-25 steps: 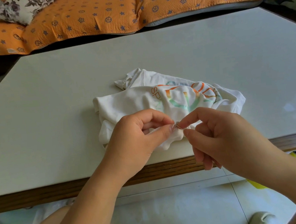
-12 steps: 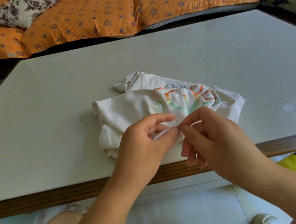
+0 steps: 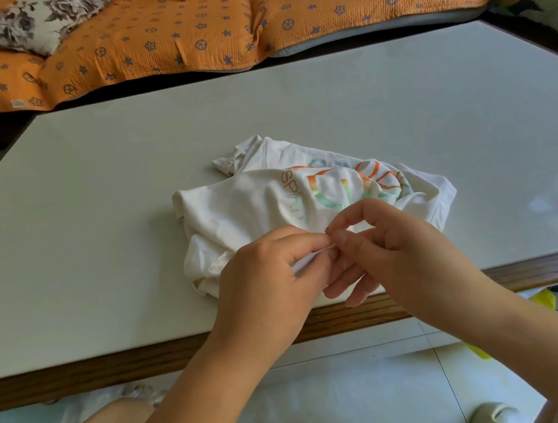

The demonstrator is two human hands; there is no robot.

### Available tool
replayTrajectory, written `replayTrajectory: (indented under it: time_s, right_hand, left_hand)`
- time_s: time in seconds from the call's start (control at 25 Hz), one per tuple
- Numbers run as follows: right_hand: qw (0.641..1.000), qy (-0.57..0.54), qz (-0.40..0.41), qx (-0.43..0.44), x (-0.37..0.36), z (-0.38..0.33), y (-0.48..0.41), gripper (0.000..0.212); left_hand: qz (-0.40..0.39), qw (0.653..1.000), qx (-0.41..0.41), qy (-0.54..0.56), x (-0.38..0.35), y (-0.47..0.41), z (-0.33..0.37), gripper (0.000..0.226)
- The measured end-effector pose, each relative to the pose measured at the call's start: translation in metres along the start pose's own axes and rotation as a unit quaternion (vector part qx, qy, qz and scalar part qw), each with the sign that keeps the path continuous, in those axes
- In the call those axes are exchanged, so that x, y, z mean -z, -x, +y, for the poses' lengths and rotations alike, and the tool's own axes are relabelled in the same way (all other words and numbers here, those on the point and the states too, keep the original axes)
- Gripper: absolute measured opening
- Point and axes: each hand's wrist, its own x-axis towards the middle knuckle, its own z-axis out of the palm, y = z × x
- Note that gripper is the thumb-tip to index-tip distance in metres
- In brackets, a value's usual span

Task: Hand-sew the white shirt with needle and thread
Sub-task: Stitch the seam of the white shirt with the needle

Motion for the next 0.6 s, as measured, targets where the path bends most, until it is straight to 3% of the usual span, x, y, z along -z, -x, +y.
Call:
replayTrajectory:
  time_s: [0.12,0.24,0.32,0.44,0.52,0.6]
  right_hand:
    - [0.999,0.035,0.016,-0.024,0.004,-0.004,-0.004,0.011]
    - [0.987,0.139,0.081,0.012,0.008,-0.001,-0.012,0.013]
    - [0.985,0.126,0.112,0.019,0.011,0.001,-0.018,0.015]
    - [0.987,-0.132,0.089,-0.027,0.023,-0.006,-0.030,0.015]
    - [0.946,-0.312,0.053,-0.076,0.034,-0.014,-0.035,0.017]
    - [0.907,-0.410,0.049,-0.083,0.047,-0.018,-0.041,0.018]
  left_hand:
    - [0.001,1.000,0.017,0.008,0.001,0.001,0.000,0.018]
    - [-0.008,0.999,0.045,0.024,0.001,0.000,-0.001,0.011]
    - [-0.011,0.997,0.060,0.047,0.001,-0.001,-0.003,0.011]
    - [-0.020,0.995,0.070,0.065,0.002,-0.001,-0.003,0.010]
    - [-0.052,0.991,0.086,0.092,0.005,-0.003,-0.002,0.010]
    - [-0.100,0.979,0.113,0.138,0.010,-0.004,-0.002,0.012]
